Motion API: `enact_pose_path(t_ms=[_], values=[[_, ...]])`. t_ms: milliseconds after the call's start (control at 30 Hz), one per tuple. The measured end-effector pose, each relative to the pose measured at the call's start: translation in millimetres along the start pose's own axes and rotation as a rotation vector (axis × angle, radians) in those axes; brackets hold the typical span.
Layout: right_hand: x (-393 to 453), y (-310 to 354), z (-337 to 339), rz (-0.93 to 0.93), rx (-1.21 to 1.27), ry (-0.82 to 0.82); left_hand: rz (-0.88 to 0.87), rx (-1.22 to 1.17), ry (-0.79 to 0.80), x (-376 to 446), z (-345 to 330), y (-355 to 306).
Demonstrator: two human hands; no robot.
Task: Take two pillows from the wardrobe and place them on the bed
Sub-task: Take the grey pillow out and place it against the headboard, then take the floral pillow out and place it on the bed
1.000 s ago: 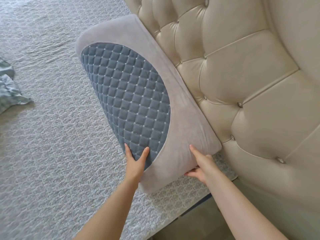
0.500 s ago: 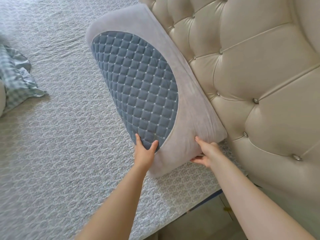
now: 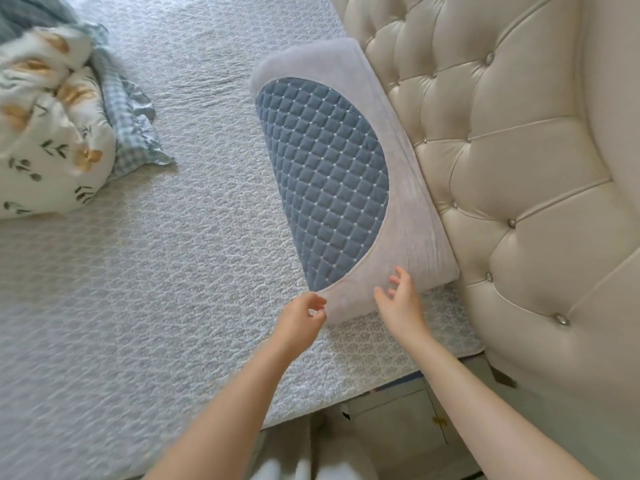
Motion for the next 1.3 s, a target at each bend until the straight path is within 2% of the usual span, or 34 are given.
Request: enact_pose_path(t_ms=[100, 200, 367, 500, 667, 900, 1300], values=[[-34.3, 34.7, -8.9, 0.17, -0.093, 0.08, 0.016, 0.053, -0.089, -40.7, 25.8, 4.4], [-73.1, 65.5, -22.5, 0.358, -0.199, 0.15, 0.046, 0.004, -0.226, -87.3, 54.1, 16.5], [-142.4, 109.0, -50.7, 0.693, -0.316, 0.246, 0.068, -0.222, -0.488, -171.8, 87.0, 54.3], [-199.5, 130.7, -83.1, 0.863, -0.392, 0.297, 0.115, -0.382, -0.647, -239.8, 97.6, 97.2], [-276.1, 140.7, -147.0, 1.087, -0.553, 0.456, 0.166, -0.521, -0.883, -322.6, 110.2, 158.9], [-383.8, 151.9, -242.7, 1.358, -0.743, 0.642, 0.256, -0.562, -1.13, -444.9, 127.5, 248.2], [-597.5, 178.6, -393.1, 1.596, -0.859, 0.857, 0.324, -0.743, -1.595, -654.3, 206.8, 377.6]])
Point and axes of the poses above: each hand's wrist, its own x-axis towards the middle knuckle, its own z-axis out of the back of the hand, y = z × x, the point moved 7 cm from there along x, towards the middle knuckle, and after that the axes turned 15 degrees about -x, right-handed, at the moved point
